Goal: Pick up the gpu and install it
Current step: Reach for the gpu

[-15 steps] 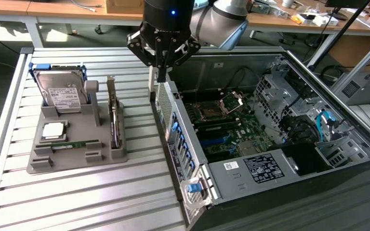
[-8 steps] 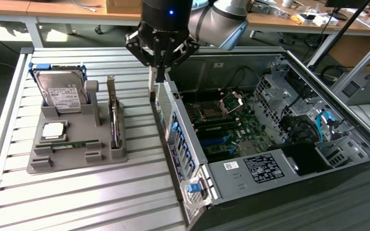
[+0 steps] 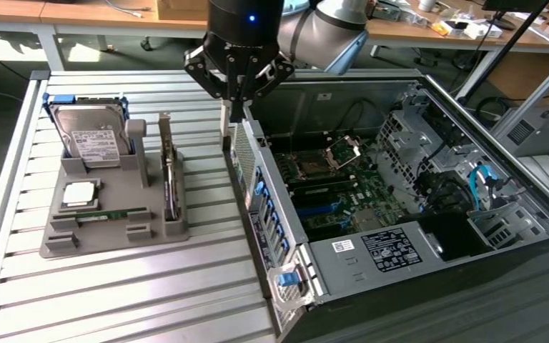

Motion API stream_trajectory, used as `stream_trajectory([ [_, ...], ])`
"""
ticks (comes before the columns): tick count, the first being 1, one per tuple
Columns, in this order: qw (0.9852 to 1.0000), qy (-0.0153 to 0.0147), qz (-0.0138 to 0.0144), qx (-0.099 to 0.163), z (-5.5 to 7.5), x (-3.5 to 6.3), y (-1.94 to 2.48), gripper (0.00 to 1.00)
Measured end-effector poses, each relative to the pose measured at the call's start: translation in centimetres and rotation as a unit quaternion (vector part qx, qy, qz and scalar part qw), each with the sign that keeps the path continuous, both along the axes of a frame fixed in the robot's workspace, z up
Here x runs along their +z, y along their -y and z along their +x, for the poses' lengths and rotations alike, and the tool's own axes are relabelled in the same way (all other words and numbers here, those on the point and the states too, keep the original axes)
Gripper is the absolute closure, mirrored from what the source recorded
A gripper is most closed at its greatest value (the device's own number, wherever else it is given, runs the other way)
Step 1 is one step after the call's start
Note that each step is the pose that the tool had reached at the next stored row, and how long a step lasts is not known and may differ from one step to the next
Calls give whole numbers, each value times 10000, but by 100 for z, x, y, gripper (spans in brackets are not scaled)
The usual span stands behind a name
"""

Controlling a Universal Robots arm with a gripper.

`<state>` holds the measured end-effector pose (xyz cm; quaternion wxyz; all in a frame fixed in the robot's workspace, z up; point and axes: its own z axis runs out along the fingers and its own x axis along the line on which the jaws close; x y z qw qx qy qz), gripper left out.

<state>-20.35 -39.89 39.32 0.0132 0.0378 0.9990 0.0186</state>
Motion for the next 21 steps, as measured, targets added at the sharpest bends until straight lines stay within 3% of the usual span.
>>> stream_trajectory([
  [21,10000,0,0,0,-41,0,0,89],
])
